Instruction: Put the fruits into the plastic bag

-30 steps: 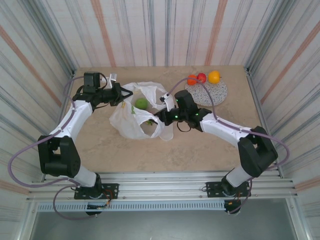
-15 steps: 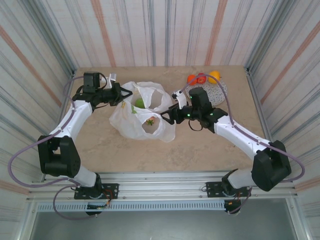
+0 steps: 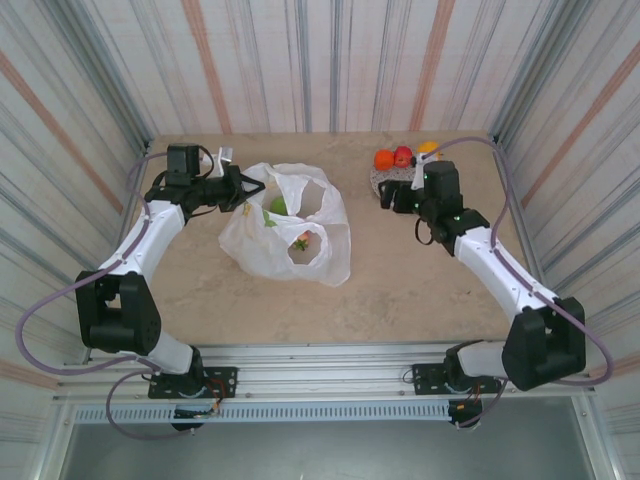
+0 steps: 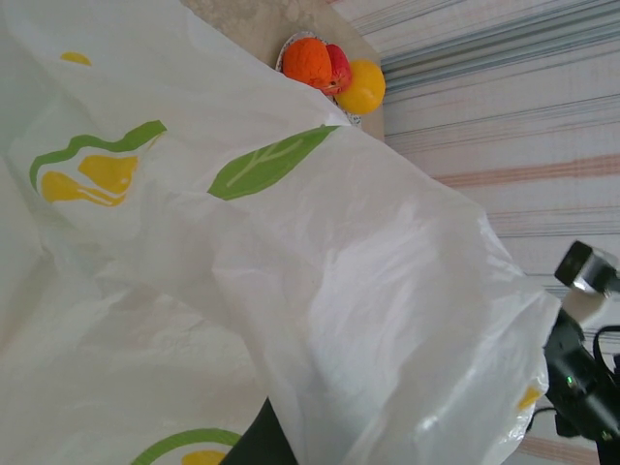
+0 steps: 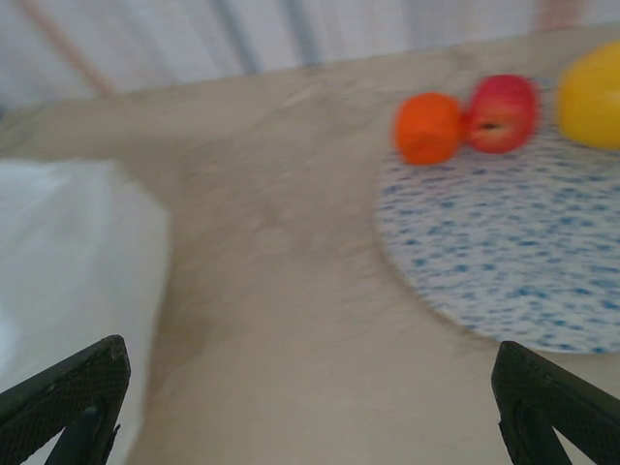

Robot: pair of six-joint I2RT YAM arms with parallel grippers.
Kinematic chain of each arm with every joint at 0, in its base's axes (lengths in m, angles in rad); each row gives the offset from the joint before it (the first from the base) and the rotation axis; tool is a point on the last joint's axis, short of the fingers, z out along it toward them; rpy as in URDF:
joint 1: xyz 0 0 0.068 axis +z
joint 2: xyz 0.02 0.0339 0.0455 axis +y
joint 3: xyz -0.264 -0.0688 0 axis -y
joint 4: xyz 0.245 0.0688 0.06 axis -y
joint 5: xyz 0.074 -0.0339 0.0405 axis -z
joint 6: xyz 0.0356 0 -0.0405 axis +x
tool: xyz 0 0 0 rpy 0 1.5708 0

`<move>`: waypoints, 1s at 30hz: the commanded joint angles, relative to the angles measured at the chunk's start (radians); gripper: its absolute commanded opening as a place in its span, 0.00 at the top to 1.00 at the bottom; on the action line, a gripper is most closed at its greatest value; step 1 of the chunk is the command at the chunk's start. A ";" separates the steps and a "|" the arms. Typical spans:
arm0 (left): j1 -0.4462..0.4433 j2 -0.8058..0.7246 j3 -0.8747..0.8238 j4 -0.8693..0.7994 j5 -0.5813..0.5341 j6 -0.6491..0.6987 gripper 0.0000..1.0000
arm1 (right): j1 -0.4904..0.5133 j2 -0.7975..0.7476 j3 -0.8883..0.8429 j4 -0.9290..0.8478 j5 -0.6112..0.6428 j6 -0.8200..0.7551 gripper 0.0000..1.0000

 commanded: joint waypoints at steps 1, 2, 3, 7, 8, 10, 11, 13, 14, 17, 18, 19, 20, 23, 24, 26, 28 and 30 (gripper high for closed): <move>0.009 -0.002 -0.005 -0.012 0.009 -0.003 1.00 | -0.022 0.091 0.061 0.073 0.127 0.090 0.03; 0.009 -0.005 -0.006 -0.010 0.009 -0.003 1.00 | -0.024 0.131 0.084 0.084 0.147 0.091 0.03; 0.009 -0.007 -0.005 -0.010 0.007 -0.003 1.00 | -0.026 0.169 0.108 0.089 0.157 0.092 0.03; 0.009 -0.014 -0.008 -0.008 0.004 0.000 1.00 | -0.031 0.337 0.231 0.114 0.155 0.056 0.05; 0.009 -0.014 -0.008 -0.008 0.001 0.002 1.00 | -0.031 0.377 0.261 0.124 0.144 0.031 0.06; 0.009 -0.010 -0.008 -0.011 0.001 0.002 1.00 | -0.031 0.456 0.331 0.113 0.140 -0.008 0.07; 0.009 -0.005 -0.007 -0.010 0.004 0.000 1.00 | -0.030 0.494 0.370 0.109 0.141 -0.031 0.07; 0.009 0.000 -0.005 -0.009 0.013 -0.004 1.00 | -0.030 0.565 0.432 0.107 0.152 -0.068 0.07; 0.009 0.000 -0.005 -0.007 0.015 -0.006 1.00 | -0.031 0.600 0.461 0.103 0.155 -0.087 0.08; 0.009 -0.009 -0.006 -0.006 0.011 -0.004 1.00 | -0.030 0.689 0.539 0.100 0.158 -0.137 0.09; 0.009 -0.012 -0.007 -0.006 0.010 -0.003 1.00 | -0.030 0.716 0.567 0.095 0.159 -0.148 0.09; 0.008 -0.012 -0.008 -0.006 0.009 -0.002 1.00 | -0.031 0.744 0.598 0.086 0.159 -0.155 0.09; 0.008 -0.012 -0.006 -0.008 0.008 0.001 1.00 | -0.032 0.769 0.625 0.077 0.158 -0.162 0.10; 0.011 -0.002 -0.005 -0.011 0.007 0.002 1.00 | -0.032 0.843 0.710 0.049 0.158 -0.182 0.12; 0.011 0.001 -0.004 -0.013 0.010 0.000 1.00 | -0.032 0.867 0.734 0.041 0.158 -0.186 0.12; 0.012 0.006 -0.003 -0.011 0.016 -0.003 1.00 | -0.032 0.904 0.776 0.027 0.158 -0.189 0.14; 0.011 0.003 -0.005 -0.010 0.015 -0.004 1.00 | -0.031 0.943 0.812 0.018 0.156 -0.192 0.15; 0.011 0.000 -0.006 -0.008 0.013 -0.003 1.00 | -0.032 0.976 0.852 0.007 0.161 -0.200 0.16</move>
